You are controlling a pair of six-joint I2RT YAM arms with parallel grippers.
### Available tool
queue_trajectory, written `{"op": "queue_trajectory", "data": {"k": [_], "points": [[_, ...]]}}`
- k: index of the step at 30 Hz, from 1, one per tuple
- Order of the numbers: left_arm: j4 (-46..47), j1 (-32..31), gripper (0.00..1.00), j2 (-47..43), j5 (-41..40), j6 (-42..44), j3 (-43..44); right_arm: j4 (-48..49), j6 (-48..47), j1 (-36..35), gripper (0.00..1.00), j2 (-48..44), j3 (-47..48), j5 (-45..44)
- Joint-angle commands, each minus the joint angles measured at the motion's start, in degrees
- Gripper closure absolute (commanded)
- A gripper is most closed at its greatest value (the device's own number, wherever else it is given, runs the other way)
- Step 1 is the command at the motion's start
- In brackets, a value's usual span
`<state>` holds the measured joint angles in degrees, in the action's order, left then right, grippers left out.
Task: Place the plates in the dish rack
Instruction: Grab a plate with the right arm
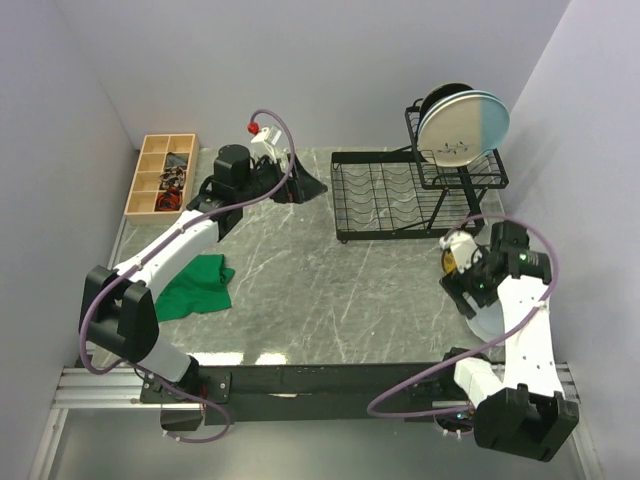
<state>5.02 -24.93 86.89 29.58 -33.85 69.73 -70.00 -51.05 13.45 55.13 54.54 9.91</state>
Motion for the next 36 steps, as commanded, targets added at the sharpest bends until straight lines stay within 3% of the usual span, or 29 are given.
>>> {"op": "queue_trajectory", "data": {"k": [1, 8, 16, 23, 26, 36], "points": [[-1.2, -2.4, 0.01, 0.6, 2.4, -4.0, -0.1, 3.5, -2.1, 0.3, 0.13, -4.2, -6.0, -8.2], [-7.6, -6.3, 0.0, 1.3, -0.6, -6.4, 0.6, 7.1, 4.0, 0.3, 0.16, -0.6, -13.0, -8.6], [-8.9, -6.6, 0.01, 2.9, -0.8, -7.2, 2.5, 19.0, -1.9, 0.3, 0.18, -0.8, -21.9, -15.1], [-6.5, -6.6, 0.0, 0.7, -0.6, -7.6, -1.2, 28.6, -2.4, 0.3, 0.2, 3.3, -26.9, -19.2], [-5.5, -6.7, 0.0, -1.5, -1.9, -7.4, -3.5, 30.9, -2.5, 0.3, 0.25, 4.1, -28.1, -19.6], [0.1, -6.8, 0.01, -7.4, -4.0, -10.5, -11.2, 30.7, -7.0, 0.0, 0.61, -0.9, -33.2, -18.8]]}}
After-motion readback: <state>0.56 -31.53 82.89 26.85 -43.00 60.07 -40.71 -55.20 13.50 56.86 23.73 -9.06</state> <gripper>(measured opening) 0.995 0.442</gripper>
